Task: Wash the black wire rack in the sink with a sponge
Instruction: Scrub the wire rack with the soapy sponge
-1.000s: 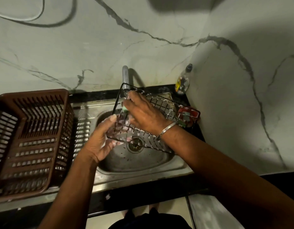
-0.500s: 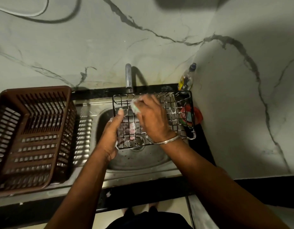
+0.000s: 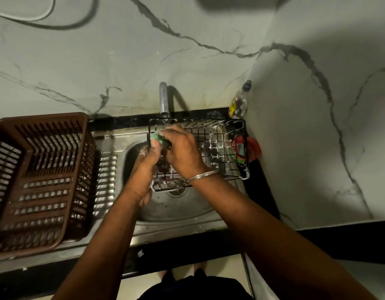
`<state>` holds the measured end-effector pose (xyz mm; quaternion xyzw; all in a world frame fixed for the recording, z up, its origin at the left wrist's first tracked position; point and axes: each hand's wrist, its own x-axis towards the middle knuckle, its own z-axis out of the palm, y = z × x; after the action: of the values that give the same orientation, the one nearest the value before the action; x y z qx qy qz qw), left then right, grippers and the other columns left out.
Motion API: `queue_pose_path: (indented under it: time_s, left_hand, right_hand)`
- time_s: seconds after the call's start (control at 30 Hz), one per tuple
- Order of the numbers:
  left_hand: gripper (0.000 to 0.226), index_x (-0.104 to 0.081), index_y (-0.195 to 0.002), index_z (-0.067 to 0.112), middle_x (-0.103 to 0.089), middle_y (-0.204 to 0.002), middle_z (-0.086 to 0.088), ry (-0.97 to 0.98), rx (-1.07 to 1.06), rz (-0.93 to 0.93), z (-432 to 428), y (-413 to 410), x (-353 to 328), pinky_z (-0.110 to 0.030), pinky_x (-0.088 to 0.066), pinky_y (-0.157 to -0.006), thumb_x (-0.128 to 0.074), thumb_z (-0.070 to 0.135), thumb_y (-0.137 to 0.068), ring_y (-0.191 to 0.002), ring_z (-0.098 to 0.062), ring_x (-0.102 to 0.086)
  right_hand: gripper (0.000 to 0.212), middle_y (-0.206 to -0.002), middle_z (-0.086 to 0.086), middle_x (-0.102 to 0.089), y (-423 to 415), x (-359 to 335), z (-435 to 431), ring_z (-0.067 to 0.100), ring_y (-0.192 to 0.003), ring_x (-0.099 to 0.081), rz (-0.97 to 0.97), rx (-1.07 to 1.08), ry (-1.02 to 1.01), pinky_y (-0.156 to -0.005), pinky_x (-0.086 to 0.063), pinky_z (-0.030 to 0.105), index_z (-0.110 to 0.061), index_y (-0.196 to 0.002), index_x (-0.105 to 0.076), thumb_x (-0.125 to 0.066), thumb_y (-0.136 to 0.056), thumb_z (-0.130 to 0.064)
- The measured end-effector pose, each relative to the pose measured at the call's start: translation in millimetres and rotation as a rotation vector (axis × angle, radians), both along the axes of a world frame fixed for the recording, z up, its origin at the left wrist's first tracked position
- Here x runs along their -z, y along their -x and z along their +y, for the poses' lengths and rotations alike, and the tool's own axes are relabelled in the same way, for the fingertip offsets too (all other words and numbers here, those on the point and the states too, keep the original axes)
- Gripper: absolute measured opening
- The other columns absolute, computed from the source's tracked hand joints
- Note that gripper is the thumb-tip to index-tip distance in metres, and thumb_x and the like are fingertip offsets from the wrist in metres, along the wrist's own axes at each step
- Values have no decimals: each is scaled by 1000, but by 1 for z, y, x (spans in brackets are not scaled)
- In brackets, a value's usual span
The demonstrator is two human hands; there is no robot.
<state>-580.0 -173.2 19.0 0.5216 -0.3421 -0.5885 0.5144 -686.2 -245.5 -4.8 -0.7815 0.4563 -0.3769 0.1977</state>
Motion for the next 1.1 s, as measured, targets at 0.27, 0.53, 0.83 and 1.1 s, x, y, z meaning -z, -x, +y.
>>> queue_pose_path:
  time_s: [0.27, 0.53, 0.83, 1.1]
  left_hand:
    - [77, -62, -141, 13, -72, -137, -11, 2, 26, 18, 7, 7, 1, -59, -45, -118, -61, 73, -92, -135, -27, -64]
    - [70, -69, -133, 16, -77, -127, -15, -99, 19, 38, 12, 7, 6, -57, -53, -110, -52, 72, -95, -123, -31, -72]
    - [68, -70, -127, 17, -79, -115, -19, -164, -9, 26, 8, 6, 14, -45, -64, -83, -46, 71, -94, -106, -33, -78]
    - [87, -65, -137, 8, -78, -111, -20, -192, -55, 66, 3, -3, 19, -45, -66, -75, -49, 79, -89, -92, -31, -78]
  right_hand:
    - [10, -92, 9, -64, -1, -1, 6, 24, -88, -57, 64, -25, 191, -73, -52, 40, -7, -91, -68, -75, -85, -3]
    - [20, -96, 11, -66, 19, -4, 15, 27, -91, -63, 350, -36, 128, -73, -59, 39, -5, -93, -72, -80, -78, 5]
    - [12, -99, 6, -68, 33, -6, 15, 15, -91, -60, 311, -20, -2, -78, -50, 23, -10, -99, -76, -75, -89, -5]
    - [10, -102, 4, -70, 45, -13, 10, 14, -91, -63, 315, 56, -108, -75, -55, 26, -14, -104, -77, -72, -95, -14]
